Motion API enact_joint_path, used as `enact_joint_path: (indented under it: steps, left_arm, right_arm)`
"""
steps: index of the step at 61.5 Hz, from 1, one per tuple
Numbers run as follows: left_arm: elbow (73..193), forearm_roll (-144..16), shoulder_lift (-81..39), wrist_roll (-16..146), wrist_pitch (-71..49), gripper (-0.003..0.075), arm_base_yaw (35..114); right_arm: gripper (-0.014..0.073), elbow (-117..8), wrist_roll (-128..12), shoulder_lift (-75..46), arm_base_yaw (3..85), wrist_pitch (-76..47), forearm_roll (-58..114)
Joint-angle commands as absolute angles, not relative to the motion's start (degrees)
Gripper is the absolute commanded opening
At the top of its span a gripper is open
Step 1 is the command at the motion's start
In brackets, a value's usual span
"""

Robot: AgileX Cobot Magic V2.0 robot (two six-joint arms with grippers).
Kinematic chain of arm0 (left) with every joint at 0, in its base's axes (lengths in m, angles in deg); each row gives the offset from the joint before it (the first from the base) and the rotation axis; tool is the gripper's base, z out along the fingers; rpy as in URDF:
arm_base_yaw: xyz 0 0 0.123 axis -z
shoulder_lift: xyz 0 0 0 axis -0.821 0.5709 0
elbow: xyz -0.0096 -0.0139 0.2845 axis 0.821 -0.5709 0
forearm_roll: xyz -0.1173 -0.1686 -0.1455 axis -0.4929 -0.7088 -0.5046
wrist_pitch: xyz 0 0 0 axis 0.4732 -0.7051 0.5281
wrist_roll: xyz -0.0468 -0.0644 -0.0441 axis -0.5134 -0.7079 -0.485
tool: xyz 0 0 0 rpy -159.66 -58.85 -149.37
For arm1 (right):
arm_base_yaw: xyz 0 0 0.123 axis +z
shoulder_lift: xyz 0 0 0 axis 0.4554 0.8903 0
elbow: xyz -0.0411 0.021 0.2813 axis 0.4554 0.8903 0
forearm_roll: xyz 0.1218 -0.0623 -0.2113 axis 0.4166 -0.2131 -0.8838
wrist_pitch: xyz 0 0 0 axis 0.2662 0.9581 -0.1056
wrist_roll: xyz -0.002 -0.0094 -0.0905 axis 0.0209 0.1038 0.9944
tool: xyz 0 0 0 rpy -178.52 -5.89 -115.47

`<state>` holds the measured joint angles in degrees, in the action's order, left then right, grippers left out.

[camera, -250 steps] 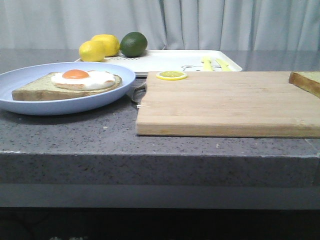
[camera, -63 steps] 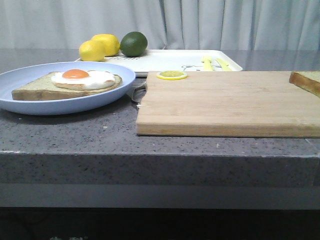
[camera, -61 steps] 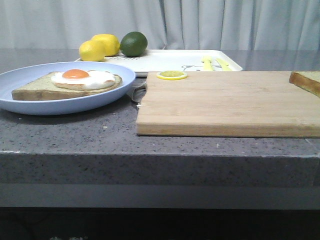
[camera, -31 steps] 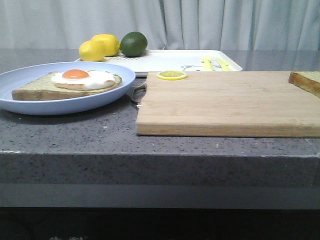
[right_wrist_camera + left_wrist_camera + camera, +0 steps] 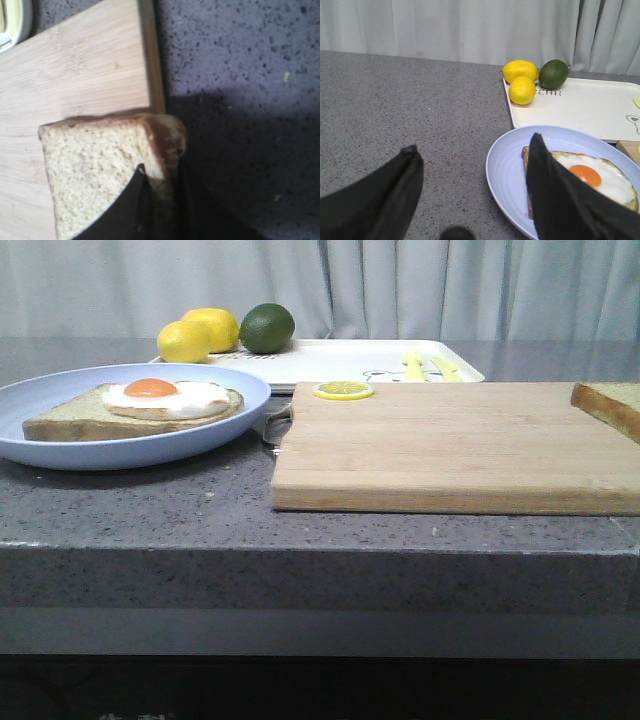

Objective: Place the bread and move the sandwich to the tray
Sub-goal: 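Grasp the bread slice edge with the right gripper and lift, then carry the bread slice with the right gripper over the egg toast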

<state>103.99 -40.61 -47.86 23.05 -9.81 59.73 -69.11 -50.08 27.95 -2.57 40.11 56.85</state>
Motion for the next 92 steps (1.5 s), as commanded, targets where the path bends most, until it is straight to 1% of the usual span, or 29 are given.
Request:
enact_joint_path:
  steps: [1, 16, 25, 34, 42, 57, 63, 74, 83, 92]
  left_arm:
    - [105.9, -40.6, -47.5, 22.6, -5.3, 0.0438, 59.6]
    - [105.9, -40.6, -47.5, 22.6, -5.3, 0.0438, 59.6]
    - [105.9, -40.6, -47.5, 22.6, -5.3, 0.0438, 59.6]
    - [105.9, -40.6, -47.5, 22.6, -5.3, 0.0438, 59.6]
    - [105.9, -40.6, -47.5, 22.6, -5.3, 0.0438, 59.6]
    - [105.9, -40.6, -47.5, 22.6, -5.3, 0.0438, 59.6]
    - [105.9, -40.6, -47.5, 22.6, -5.3, 0.0438, 59.6]
    - [105.9, -40.6, -47.5, 22.6, -5.3, 0.0438, 59.6]
    - [105.9, -40.6, -47.5, 22.6, -5.3, 0.0438, 59.6]
    - [105.9, -40.6, -47.5, 22.6, -5.3, 0.0438, 59.6]
  right_arm:
    - [-0.0061, -70.4, -49.5, 23.6, -3.0, 42.5, 61.5]
    - [-0.0061, -70.5, -51.6, 17.3, -3.0, 43.3, 67.3]
    - [-0.0061, -70.5, -52.4, 15.1, -2.7, 44.9, 74.2]
    - [-0.0061, -70.3, -52.7, 14.9, 0.4, 46.1, 83.6]
    - [-0.0061, -70.3, -52.7, 14.9, 7.8, 42.7, 87.8]
    - [-0.0058, -70.3, -52.7, 15.6, 29.0, 27.2, 93.2]
    - [-0.0058, -70.3, -52.7, 17.1, 36.6, 22.8, 98.1]
    - [-0.0058, -70.3, -52.7, 21.8, 48.2, 15.2, 107.0]
    - [-0.0058, -70.4, -52.6, 26.0, 53.5, 7.3, 114.3]
    - [-0.0058, -70.4, -50.0, 29.7, 55.3, 5.1, 117.6]
